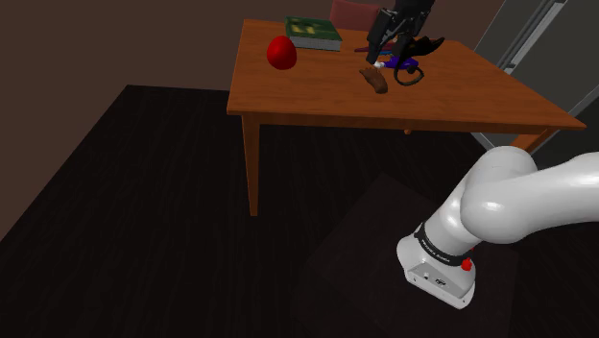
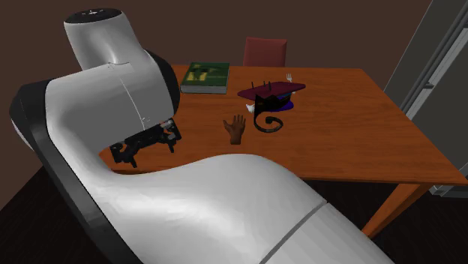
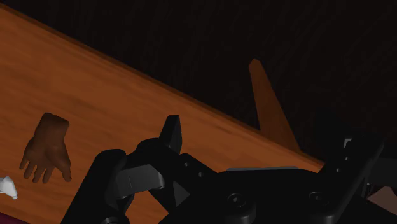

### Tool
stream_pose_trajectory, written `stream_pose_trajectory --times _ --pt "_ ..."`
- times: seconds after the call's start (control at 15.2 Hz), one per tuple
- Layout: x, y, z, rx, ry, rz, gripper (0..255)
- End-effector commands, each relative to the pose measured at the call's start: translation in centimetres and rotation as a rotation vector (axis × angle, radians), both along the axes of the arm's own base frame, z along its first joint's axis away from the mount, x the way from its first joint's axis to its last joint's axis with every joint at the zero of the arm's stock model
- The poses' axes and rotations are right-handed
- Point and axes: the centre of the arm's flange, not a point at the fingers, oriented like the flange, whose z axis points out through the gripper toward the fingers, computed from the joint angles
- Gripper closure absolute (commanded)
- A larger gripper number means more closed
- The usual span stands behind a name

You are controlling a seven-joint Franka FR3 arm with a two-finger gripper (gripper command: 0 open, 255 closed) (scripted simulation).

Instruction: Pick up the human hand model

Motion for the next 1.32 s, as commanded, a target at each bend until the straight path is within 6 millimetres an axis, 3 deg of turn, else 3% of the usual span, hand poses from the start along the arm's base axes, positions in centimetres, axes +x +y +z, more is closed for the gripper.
stream_pose_trajectory --times 0.0,1.25 --pt "0.0 0.0 0.0 0.0 0.0 0.0 0" --pt "11.7 -19.5 -9.5 -0.07 0.058 0.014 0"
